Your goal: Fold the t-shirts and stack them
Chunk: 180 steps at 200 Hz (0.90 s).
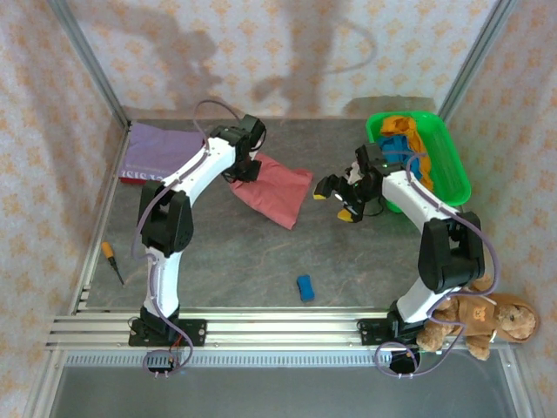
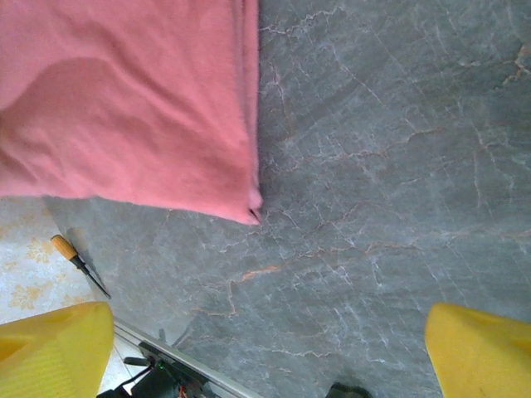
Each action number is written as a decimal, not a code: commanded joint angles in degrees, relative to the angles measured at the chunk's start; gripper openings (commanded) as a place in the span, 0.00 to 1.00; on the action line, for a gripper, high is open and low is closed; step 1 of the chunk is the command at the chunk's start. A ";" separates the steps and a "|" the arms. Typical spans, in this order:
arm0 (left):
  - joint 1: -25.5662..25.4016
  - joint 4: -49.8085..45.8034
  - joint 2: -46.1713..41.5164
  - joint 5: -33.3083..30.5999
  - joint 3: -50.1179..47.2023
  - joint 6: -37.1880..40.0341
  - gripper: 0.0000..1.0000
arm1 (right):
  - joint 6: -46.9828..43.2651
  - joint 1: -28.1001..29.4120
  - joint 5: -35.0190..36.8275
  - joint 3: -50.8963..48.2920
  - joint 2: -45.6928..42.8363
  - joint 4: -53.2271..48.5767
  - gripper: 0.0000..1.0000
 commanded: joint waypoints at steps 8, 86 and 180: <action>2.69 -6.63 2.62 -7.56 9.40 7.15 0.00 | -1.23 -0.31 0.89 -1.22 -4.46 -0.69 0.98; 8.15 -9.22 4.83 -6.25 24.74 14.70 0.00 | -3.26 -0.64 -0.02 1.12 -3.54 -3.03 1.00; 12.68 -6.60 1.18 0.32 31.38 20.38 0.00 | -3.11 -0.81 -0.10 1.32 -2.28 -2.15 0.99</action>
